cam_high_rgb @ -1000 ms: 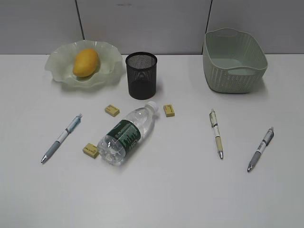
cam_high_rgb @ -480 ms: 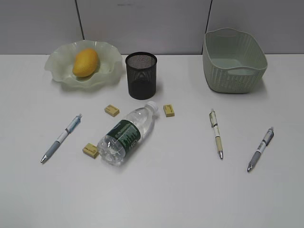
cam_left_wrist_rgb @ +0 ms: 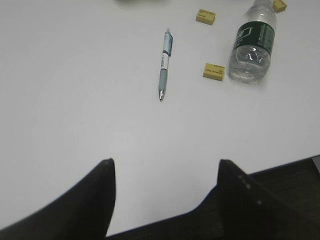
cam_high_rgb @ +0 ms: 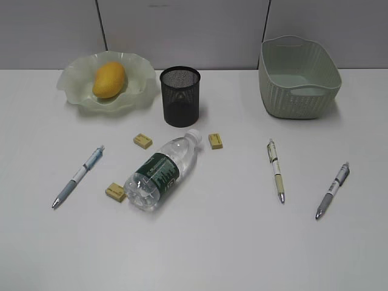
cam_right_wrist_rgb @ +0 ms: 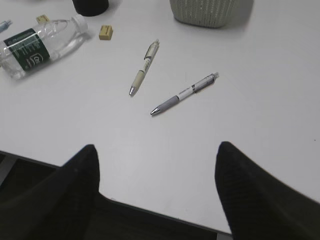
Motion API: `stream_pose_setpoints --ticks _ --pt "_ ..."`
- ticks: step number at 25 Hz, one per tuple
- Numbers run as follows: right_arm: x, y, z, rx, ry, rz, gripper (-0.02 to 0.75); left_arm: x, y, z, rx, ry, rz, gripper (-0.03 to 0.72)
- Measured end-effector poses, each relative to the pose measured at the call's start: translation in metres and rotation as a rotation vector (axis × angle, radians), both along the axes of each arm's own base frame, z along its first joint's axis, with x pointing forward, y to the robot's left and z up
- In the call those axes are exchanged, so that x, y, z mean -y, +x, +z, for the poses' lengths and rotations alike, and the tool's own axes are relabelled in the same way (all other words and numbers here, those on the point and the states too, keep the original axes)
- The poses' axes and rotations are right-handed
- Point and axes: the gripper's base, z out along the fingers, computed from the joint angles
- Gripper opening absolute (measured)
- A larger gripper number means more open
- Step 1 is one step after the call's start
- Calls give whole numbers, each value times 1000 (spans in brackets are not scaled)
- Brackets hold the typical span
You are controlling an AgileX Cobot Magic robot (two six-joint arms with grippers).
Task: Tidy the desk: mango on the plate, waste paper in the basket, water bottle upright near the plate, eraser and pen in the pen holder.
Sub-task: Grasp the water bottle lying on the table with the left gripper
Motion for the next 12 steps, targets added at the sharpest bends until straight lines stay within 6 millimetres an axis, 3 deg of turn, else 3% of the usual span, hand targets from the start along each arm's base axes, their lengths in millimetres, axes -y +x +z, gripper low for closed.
stream_pose_setpoints --ticks 7,12 --pt "2 -7 0 42 20 -3 568 0 2 3 8 -2 1 481" --pt "2 -7 0 42 21 -3 568 3 22 24 31 -18 9 481"
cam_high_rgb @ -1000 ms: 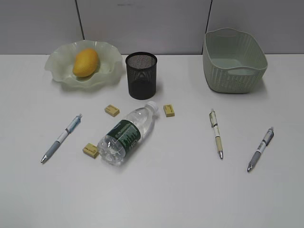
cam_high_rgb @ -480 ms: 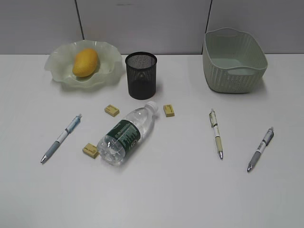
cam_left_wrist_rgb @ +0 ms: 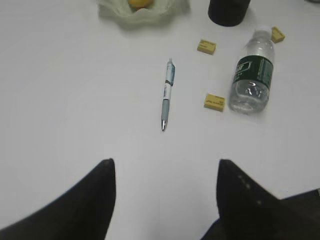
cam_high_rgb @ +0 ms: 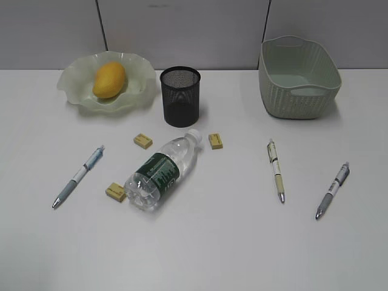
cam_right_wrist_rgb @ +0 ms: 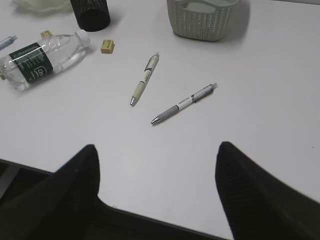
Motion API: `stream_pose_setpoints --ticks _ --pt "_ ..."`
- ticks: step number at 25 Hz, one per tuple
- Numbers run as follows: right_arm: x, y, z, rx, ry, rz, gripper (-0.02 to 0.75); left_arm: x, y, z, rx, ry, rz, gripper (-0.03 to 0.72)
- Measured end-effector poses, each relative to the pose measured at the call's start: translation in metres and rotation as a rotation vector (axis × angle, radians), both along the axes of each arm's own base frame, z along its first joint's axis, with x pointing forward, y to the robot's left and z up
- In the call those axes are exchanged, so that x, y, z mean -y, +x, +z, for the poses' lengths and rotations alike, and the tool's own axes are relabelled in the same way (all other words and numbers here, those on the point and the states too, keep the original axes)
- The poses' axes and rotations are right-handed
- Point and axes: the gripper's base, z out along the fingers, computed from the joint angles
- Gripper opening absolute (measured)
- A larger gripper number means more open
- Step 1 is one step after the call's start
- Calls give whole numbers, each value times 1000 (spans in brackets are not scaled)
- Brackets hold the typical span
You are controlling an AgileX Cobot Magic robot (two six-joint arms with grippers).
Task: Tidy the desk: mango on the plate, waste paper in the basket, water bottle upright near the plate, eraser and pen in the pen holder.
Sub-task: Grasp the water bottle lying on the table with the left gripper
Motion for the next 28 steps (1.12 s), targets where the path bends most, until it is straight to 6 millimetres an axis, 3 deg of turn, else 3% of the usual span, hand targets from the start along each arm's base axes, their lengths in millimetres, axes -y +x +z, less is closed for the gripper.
stream_pose_setpoints --ticks 9,17,23,28 --pt "0 0 0 0 0 0 568 10 76 22 -144 -17 6 481" --pt "0 0 0 0 1 0 568 30 150 30 -267 -79 -40 481" --pt "0 0 0 0 1 0 568 77 187 31 -305 -51 -199 481" --pt "0 0 0 0 1 0 568 124 212 20 -356 -19 -318 481"
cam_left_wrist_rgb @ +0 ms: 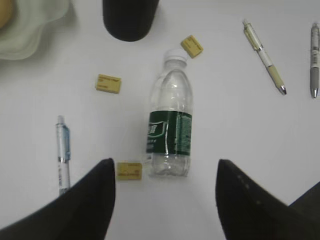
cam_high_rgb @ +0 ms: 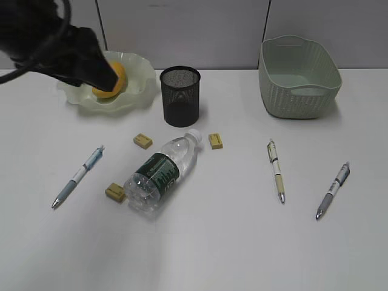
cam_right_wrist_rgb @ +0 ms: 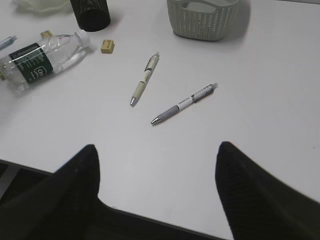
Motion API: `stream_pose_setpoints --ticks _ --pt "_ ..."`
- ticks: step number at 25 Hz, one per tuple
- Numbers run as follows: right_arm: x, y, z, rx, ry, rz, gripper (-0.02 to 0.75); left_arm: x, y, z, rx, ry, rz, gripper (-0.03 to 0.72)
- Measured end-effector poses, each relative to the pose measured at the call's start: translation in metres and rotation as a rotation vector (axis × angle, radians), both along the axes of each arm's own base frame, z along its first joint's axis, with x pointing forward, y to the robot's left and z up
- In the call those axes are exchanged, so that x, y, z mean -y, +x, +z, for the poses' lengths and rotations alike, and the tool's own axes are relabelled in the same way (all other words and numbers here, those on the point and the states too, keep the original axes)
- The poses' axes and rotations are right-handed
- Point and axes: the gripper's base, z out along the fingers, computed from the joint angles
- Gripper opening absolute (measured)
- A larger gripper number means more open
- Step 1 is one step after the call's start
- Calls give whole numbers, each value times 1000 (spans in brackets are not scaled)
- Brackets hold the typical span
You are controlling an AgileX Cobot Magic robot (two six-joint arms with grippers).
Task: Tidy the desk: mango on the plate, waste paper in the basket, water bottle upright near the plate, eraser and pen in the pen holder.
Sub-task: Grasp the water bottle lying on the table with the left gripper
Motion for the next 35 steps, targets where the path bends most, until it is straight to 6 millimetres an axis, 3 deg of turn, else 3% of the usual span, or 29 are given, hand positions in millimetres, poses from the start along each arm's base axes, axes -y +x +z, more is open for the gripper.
stream_pose_setpoints --ticks 9,16,21,27,35 --pt "0 0 0 0 0 0 568 72 37 -27 -95 63 -140 480" --pt "0 0 0 0 0 0 568 103 67 -56 -210 263 -184 492" --pt "0 0 0 0 0 0 568 126 81 -78 -254 309 -199 577" --pt "0 0 0 0 0 0 568 141 97 -114 -289 363 -146 603" --pt "0 0 0 0 0 0 568 143 105 -150 -333 436 -123 603"
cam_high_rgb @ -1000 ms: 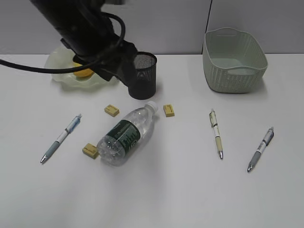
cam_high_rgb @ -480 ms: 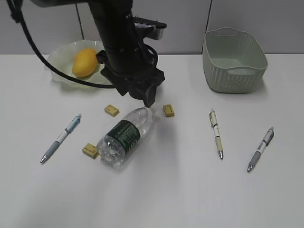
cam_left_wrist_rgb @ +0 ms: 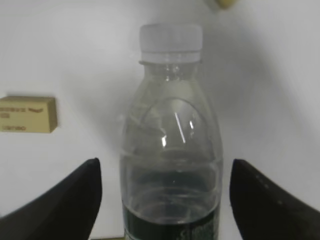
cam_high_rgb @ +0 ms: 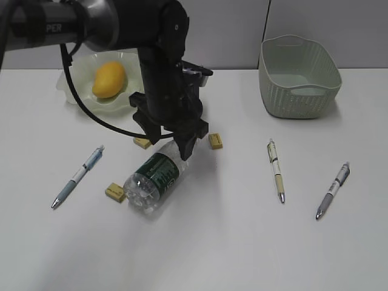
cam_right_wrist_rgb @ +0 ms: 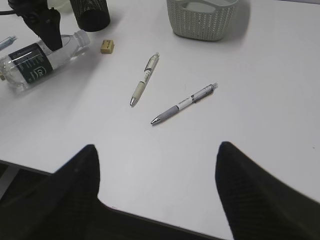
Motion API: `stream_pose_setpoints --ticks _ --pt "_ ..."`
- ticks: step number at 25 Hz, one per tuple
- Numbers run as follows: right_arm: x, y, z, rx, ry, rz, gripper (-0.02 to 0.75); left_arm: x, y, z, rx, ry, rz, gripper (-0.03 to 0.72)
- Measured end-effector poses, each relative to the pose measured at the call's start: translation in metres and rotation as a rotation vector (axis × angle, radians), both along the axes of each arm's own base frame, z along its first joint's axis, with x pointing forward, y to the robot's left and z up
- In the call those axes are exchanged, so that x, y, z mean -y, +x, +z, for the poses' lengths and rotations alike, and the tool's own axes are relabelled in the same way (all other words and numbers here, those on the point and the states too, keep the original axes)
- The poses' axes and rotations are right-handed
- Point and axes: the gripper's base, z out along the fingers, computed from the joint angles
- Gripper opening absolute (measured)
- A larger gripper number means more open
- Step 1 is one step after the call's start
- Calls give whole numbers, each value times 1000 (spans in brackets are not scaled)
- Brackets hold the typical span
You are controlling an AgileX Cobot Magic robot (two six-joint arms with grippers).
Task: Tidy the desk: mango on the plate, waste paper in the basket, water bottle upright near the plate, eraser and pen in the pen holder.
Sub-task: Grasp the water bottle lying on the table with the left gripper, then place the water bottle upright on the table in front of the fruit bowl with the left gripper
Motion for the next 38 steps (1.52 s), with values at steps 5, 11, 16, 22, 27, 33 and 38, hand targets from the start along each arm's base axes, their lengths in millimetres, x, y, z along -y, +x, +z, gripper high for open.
stream_pose_setpoints --ticks 5,11,16,22,27,33,38 --pt "0 0 0 0 0 0 568 1 1 -20 -34 26 1 603" --pt "0 0 0 0 0 0 568 2 2 -40 -69 53 4 603" --pt "0 0 0 0 1 0 568 2 2 -52 -88 60 46 585" --pt "0 0 0 0 1 0 568 2 2 -51 -90 60 54 515" --pt "0 0 0 0 1 0 568 3 2 -43 -76 48 55 513" --pt "0 0 0 0 1 0 568 0 -2 10 6 -23 55 512" --pt "0 0 0 0 1 0 568 -8 -10 67 108 -93 52 511"
